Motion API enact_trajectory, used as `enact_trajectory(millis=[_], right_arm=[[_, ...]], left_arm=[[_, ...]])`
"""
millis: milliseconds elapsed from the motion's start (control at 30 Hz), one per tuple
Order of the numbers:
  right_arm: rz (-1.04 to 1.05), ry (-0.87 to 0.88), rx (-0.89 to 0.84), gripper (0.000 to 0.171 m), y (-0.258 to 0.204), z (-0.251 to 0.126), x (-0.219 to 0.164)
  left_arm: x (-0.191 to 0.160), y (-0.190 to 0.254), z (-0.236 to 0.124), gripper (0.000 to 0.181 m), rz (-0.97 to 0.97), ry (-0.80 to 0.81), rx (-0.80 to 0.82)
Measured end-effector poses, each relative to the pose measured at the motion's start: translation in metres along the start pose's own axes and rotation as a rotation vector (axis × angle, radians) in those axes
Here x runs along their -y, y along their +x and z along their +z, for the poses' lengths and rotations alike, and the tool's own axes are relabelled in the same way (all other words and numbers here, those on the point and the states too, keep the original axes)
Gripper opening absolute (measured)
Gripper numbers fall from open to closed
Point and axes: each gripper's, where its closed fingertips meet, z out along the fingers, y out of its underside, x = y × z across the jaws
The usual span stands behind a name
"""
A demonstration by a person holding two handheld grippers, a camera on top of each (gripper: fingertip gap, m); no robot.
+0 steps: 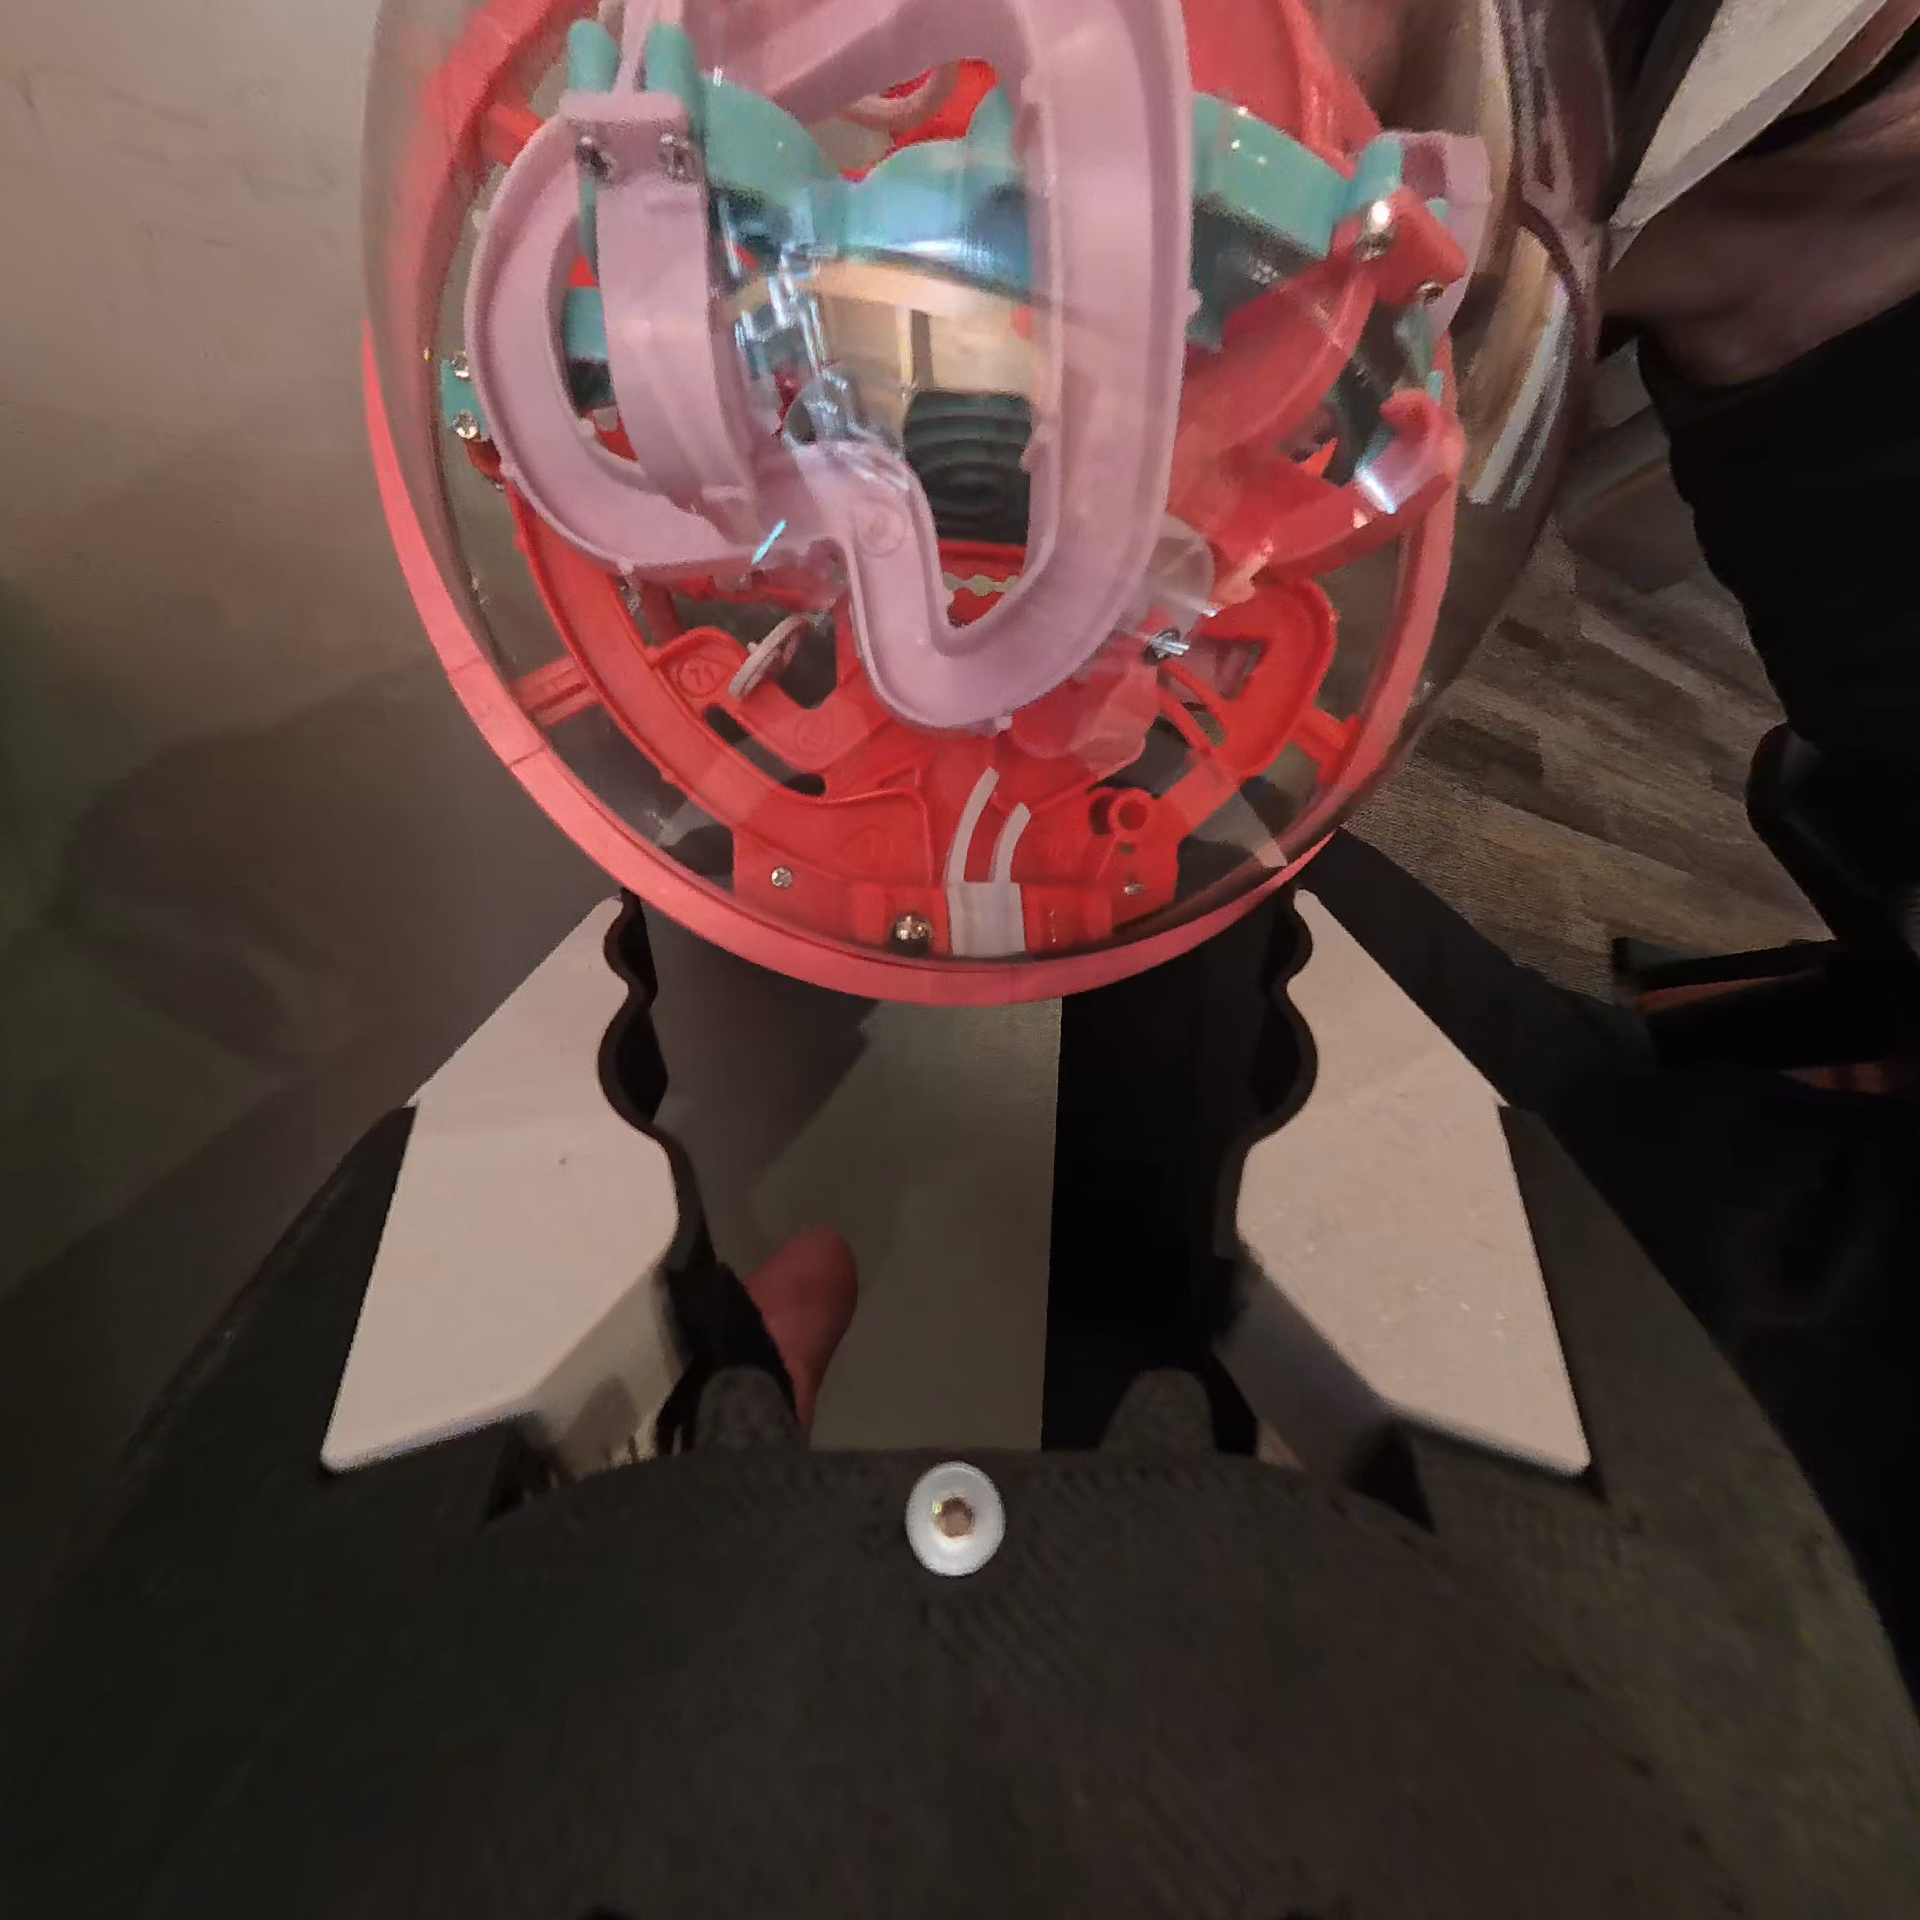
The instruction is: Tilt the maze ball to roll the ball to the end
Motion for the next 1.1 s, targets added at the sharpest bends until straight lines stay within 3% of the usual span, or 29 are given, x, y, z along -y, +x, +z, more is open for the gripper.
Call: enact_trajectory(millis=[400,700,1100], right_arm=[[0.029,0.011,0.002,0.125,0.002,-0.005,-0.003],[-0.115,-0.056,-0.022,0.125,-0.006,0.004,-0.002],[-0.069,-0.034,-0.023,0.126,-0.002,0.006,0.000]], left_arm=[[0.006,0.000,-0.004,0.113,-0.005,0.018,0.004],[0.011,0.000,-0.003,0.119,-0.022,0.067,-0.075],[0.015,-0.004,0.000,0.119,-0.017,0.108,-0.082]])
